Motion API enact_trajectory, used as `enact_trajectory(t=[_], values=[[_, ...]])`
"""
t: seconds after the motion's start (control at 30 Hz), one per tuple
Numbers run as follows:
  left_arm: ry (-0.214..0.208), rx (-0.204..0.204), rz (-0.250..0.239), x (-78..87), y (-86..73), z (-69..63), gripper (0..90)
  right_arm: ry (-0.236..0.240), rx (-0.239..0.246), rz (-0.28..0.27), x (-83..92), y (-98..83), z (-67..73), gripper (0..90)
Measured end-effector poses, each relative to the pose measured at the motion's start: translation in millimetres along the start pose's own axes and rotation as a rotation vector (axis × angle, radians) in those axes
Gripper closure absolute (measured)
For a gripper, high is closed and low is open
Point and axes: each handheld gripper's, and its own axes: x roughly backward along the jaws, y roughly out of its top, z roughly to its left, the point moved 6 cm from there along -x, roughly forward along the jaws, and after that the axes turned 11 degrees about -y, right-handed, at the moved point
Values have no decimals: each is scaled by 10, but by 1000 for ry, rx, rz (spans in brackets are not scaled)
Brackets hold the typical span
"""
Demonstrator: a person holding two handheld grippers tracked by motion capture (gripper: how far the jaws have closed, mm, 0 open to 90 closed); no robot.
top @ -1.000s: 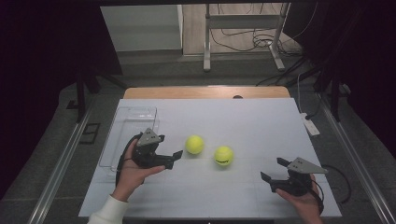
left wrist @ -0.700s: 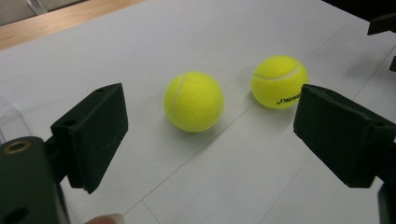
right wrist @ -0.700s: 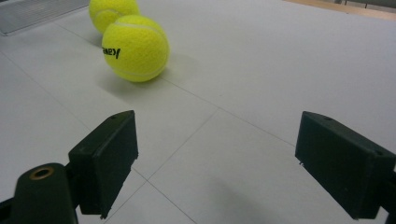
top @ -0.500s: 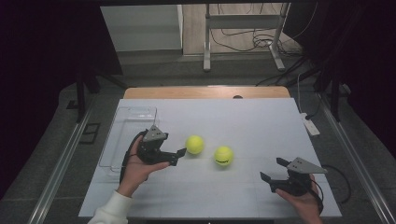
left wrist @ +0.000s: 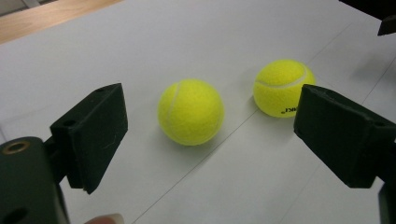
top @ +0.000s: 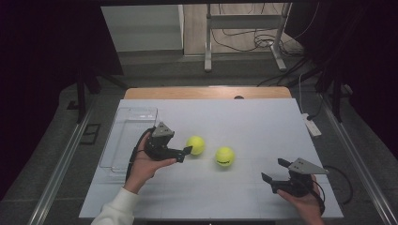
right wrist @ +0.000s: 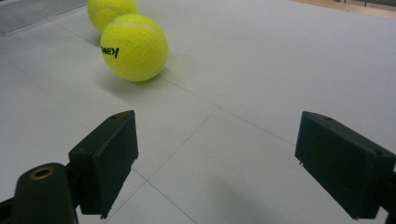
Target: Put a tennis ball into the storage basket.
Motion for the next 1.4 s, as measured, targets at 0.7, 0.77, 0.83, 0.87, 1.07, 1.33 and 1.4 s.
enact_trajectory(t=[0.7,0.77,0.83,0.87,1.07,1.33,1.4], values=[[-21,-1,49,-247,69,78,106,2,-4,7,-18,-12,-2,137],[-23,-1,59,-293,69,88,106,2,-3,8,-17,-13,-2,137],[-26,0,69,-333,73,96,105,2,-5,9,-16,-14,-4,137],[-27,-2,72,-349,75,101,105,2,-5,9,-17,-15,-4,137],[-33,-2,84,-420,96,117,103,3,-5,12,-20,-19,-2,138],[-38,-3,108,-526,105,129,101,-3,-5,11,-16,-19,-11,137],[-39,-1,113,-551,108,131,101,-2,-5,12,-16,-19,-10,138]])
